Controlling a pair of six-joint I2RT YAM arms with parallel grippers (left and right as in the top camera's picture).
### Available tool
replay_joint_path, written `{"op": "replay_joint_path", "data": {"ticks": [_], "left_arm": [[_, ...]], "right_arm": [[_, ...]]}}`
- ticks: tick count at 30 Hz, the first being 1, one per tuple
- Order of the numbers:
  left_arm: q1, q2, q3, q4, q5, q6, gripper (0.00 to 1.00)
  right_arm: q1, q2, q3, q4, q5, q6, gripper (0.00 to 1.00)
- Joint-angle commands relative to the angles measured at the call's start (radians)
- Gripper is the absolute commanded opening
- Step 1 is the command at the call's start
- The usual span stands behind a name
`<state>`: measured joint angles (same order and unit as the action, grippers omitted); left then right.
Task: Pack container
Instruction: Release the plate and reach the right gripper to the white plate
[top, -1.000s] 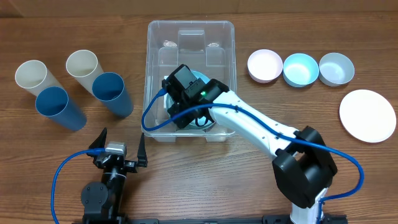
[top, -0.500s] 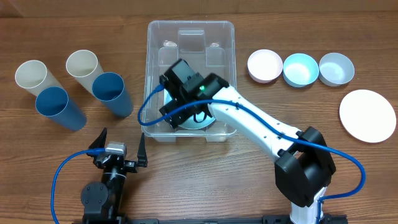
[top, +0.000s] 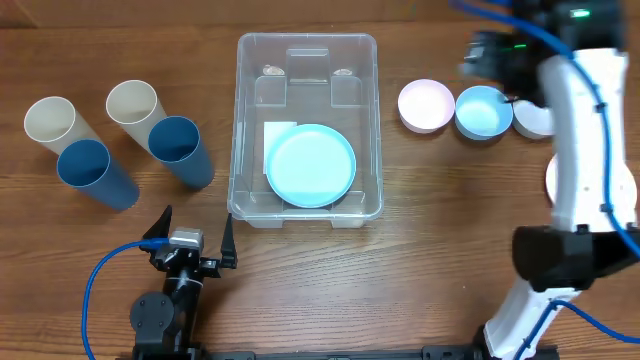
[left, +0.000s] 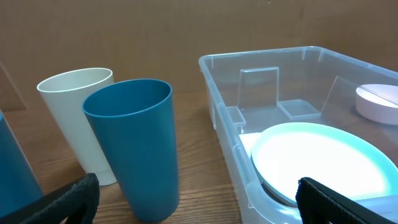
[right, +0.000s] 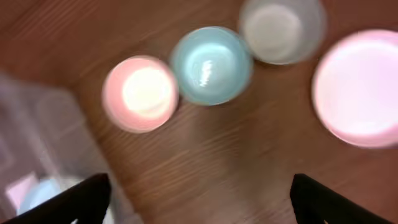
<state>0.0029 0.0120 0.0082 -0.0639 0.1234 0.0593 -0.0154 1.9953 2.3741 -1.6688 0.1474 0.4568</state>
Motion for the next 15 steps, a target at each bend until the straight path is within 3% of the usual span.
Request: {"op": "replay_joint_path", "data": {"ticks": [1, 7, 15], "left_arm": [[0.011, -0.008, -0.003, -0.002, -0.003, 0.013, 1.0], [0.011, -0.008, -0.003, -0.002, -0.003, 0.012, 1.0], [0.011, -0.008, -0.003, -0.002, -0.003, 0.012, 1.0]], "right_arm": [[-0.235, 0.016, 0.014, -0.025, 0.016, 0.159, 0.99], [-0.58, 0.021, -0.258, 0.032, -0.003, 0.226, 1.0], [-0.813, 0.021, -0.76, 0.311, -0.091, 0.224, 0.98]]}}
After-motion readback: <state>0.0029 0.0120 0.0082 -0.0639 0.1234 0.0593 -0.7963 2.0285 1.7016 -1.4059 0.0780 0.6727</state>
